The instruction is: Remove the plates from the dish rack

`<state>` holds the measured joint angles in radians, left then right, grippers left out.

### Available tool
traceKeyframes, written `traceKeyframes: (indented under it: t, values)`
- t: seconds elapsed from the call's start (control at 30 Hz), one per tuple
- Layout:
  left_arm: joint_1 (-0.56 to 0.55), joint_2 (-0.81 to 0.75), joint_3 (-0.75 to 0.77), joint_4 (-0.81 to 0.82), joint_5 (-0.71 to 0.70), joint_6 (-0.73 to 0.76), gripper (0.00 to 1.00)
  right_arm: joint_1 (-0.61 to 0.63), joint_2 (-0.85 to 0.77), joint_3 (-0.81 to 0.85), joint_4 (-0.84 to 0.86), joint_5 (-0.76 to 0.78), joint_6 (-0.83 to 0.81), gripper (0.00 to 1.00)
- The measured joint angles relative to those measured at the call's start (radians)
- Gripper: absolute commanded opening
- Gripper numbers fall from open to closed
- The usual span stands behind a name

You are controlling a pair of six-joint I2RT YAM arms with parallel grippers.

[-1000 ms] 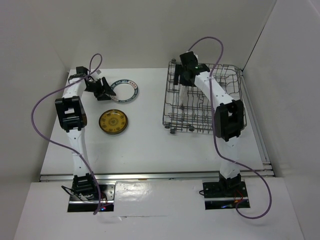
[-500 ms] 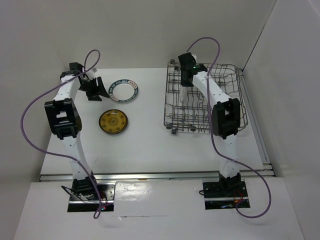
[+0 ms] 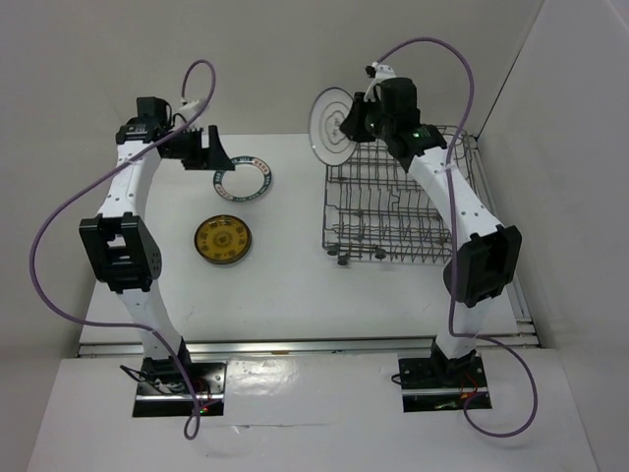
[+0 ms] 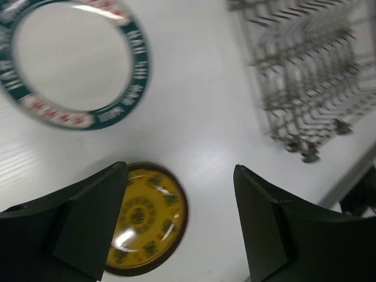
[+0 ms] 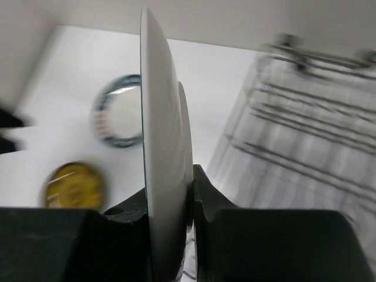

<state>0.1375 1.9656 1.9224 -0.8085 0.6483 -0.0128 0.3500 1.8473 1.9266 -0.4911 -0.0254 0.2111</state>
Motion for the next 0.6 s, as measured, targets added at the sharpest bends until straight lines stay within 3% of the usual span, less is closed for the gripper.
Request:
traceKeyframes:
  t: [0.1, 0.23, 0.4, 0.47, 0.53, 0.6]
  values:
    - [-0.07, -0.025, 0.0, -0.003, 0.12, 0.038, 0.87, -0.008, -0.013, -0.074, 0.183, -0.332, 0.066, 0.0]
    - [-0.149, -0.035, 0.0, -0.001, 0.196, 0.045, 0.87, 0.026, 0.117, -0.084, 0.34, -0.625, 0.143, 0.0]
    - [-0.155, -0.026, 0.0, -0.027, 0.199, 0.057, 0.83, 0.09, 0.274, -0.101, 0.388, -0.773, 0.198, 0.0]
    - [-0.156, -0.014, 0.0, -0.042, 0.201, 0.063, 0.74, 0.111, 0.298, -0.122, 0.41, -0.817, 0.227, 0.0]
    - [-0.156, -0.002, -0.001, -0.059, 0.203, 0.069, 0.59, 0.121, 0.303, -0.136, 0.435, -0.841, 0.247, 0.0]
    - [-0.159, 0.005, -0.01, -0.082, 0.206, 0.086, 0.59, 0.121, 0.303, -0.14, 0.457, -0.853, 0.261, 0.0]
